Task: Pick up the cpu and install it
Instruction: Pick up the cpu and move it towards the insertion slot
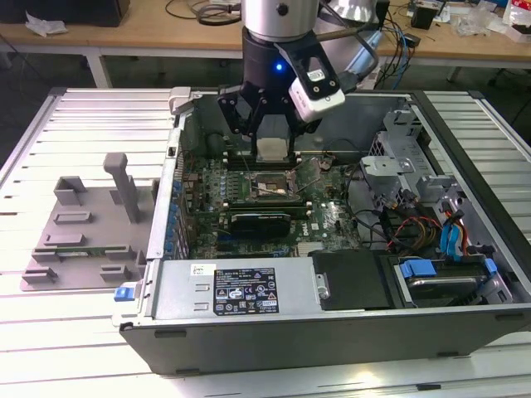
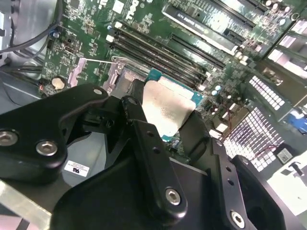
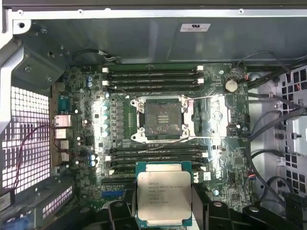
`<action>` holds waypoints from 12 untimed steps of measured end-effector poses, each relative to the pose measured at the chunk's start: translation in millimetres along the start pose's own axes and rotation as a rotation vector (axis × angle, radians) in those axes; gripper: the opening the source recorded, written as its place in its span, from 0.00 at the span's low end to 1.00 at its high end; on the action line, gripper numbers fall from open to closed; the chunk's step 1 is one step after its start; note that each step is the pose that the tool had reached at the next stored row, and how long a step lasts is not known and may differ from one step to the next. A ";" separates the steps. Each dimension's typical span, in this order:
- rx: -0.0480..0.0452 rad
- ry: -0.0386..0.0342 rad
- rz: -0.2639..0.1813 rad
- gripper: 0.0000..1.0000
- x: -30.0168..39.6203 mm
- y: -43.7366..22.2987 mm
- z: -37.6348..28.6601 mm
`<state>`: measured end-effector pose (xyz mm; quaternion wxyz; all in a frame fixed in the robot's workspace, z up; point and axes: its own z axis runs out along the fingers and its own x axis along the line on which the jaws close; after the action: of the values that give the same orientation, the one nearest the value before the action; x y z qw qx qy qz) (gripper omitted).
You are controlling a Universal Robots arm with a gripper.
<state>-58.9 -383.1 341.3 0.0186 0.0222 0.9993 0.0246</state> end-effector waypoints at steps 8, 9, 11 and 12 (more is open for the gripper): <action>-0.0001 0.0001 0.000 0.55 -1.6 23.7 21.2; 0.0000 0.0001 0.000 0.55 -1.5 27.9 23.0; 0.0000 0.0001 0.000 0.55 -1.2 32.6 27.0; 0.0001 0.0001 0.000 0.55 -1.1 33.6 28.9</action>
<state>-55.3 -348.2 314.3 0.0186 0.0222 0.9993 0.0245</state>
